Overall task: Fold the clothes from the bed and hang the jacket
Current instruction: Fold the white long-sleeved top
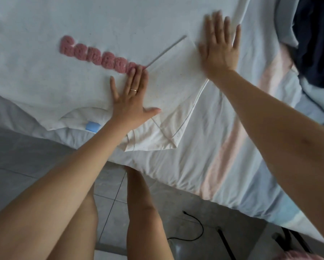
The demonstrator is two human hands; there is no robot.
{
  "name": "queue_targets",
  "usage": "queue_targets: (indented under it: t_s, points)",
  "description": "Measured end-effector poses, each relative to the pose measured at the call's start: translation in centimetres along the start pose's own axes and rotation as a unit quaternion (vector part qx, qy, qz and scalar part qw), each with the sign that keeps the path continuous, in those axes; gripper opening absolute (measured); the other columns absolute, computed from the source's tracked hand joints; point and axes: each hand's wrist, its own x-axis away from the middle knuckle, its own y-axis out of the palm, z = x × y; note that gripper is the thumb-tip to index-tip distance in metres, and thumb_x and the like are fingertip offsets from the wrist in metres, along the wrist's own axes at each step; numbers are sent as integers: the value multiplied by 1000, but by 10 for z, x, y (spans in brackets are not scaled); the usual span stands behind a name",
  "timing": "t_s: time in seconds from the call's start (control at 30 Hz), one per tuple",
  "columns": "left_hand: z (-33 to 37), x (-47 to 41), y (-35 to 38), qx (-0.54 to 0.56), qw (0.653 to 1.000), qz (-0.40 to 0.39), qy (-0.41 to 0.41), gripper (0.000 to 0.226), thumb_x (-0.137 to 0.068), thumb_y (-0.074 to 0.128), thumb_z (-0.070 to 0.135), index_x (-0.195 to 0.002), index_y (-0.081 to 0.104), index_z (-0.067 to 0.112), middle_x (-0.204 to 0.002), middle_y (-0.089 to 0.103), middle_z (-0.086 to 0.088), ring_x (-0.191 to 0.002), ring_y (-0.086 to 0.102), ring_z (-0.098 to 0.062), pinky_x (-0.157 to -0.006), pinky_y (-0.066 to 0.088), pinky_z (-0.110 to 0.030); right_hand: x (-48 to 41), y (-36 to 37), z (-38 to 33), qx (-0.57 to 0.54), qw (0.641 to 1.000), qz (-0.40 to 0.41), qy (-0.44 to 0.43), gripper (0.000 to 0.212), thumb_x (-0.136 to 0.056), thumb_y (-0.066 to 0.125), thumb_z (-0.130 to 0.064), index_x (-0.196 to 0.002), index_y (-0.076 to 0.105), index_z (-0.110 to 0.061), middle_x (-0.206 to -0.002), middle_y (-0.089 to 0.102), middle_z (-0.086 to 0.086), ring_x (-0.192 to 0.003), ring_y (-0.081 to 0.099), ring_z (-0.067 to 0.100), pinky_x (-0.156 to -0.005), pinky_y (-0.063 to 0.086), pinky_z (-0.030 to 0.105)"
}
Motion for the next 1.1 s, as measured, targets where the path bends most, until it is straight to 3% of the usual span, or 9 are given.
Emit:
queue_targets:
  t_s: [0.07,0.2,0.27,0.37,0.43,0.6,0.83,1.0,1.1]
  points:
    - [15,2,-5,9,1000,21,13,102,-79,37,70,-151,1,7,-160,-5,-10,-147,-5,-22,-110,-10,-59,19,-7,-18,-7,998,59,-21,62,-99,23,-37,-152,9,-9,-160,10,10,-148,8,25,-119,-1,44]
    - [44,21,10,-25,995,2,93,100,-75,47,70,-145,28,2,-155,23,-20,-145,16,-32,-111,-2,-59,80,19,-41,62,934,23,-351,58,-99,25,-41,-148,30,-11,-153,33,7,-142,30,22,-117,15,40]
    - [46,28,19,-47,996,-33,71,116,-66,41,80,-150,14,6,-158,11,-15,-146,8,-34,-110,-3,-63,89,33,-19,79,954,-1,-290,60,-99,24,-49,-149,31,-16,-154,32,3,-141,32,23,-116,11,41]
    - [42,23,19,-54,996,-57,36,129,-57,36,90,-151,-11,14,-159,-15,-8,-145,-14,-36,-106,-15,-64,90,32,2,-7,1000,9,-16,66,-98,26,-51,-153,15,-16,-159,15,5,-147,15,25,-115,-10,42]
    - [44,22,15,-61,996,-62,34,133,-55,36,93,-150,-15,15,-157,-22,-8,-143,-19,-38,-105,-20,-63,101,22,-15,-59,994,28,83,67,-98,31,-42,-152,11,-9,-160,10,10,-147,9,26,-116,-8,44]
    - [15,21,11,-80,989,-55,107,121,-58,25,91,-152,-6,22,-159,-14,-6,-145,-14,-36,-104,-26,-56,205,52,-67,-100,991,-8,-83,53,-99,28,-33,-150,26,-19,-157,23,5,-145,20,26,-118,16,42]
    - [-70,27,-19,-10,970,-122,208,82,-87,30,61,-153,6,18,-158,-11,-19,-145,-12,-34,-115,-5,-54,265,41,-97,-189,963,-120,147,59,-99,17,-39,-153,15,-15,-160,6,5,-147,6,25,-120,4,43]
    - [-146,46,-67,187,982,40,-4,64,-83,55,30,-139,38,5,-148,24,-25,-136,22,-36,-109,18,-43,221,9,-171,-234,944,25,231,46,-87,46,-13,-132,42,-7,-135,39,19,-124,37,30,-107,31,44]
    - [-225,38,-111,301,911,143,-243,72,-78,62,26,-139,34,0,-144,26,-24,-132,26,-37,-106,23,-35,158,-10,-251,-285,937,44,196,50,-76,55,-1,-126,51,-5,-122,50,16,-110,45,29,-99,37,40]
